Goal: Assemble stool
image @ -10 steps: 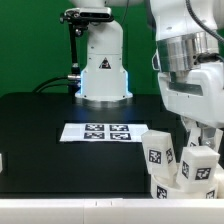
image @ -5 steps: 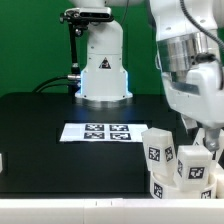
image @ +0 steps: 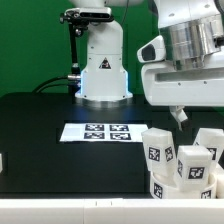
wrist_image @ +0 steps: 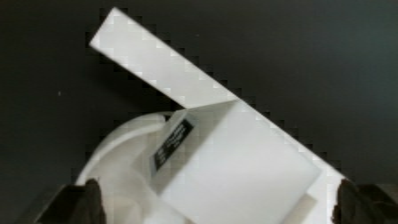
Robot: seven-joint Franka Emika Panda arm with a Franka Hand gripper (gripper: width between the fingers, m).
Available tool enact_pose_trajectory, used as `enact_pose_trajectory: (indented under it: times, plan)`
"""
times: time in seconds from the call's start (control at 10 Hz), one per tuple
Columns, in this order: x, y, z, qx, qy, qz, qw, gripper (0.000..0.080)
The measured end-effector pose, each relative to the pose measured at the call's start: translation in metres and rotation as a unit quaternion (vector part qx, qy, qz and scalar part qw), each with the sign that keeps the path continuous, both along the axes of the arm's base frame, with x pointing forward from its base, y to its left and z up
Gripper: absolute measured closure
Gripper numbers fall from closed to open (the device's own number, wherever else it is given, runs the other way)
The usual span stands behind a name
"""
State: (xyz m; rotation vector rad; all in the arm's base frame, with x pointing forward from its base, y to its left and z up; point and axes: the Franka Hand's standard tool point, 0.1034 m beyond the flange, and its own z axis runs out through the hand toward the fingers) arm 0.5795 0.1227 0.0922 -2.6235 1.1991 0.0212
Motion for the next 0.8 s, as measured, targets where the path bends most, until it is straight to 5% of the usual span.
enact_pose_trajectory:
  times: [0.3,0.7,0.8]
  plan:
    - [0.008,0.006,0.011,-0.046,-0.058,0.274,0.959,0.0151]
    - [0.006,0.009,0.01,-0.058,-0.08,0.398,0.912,0.0151]
    - [0.006,0.009,0.01,-0.073,-0.092,0.477,0.871,0.0151]
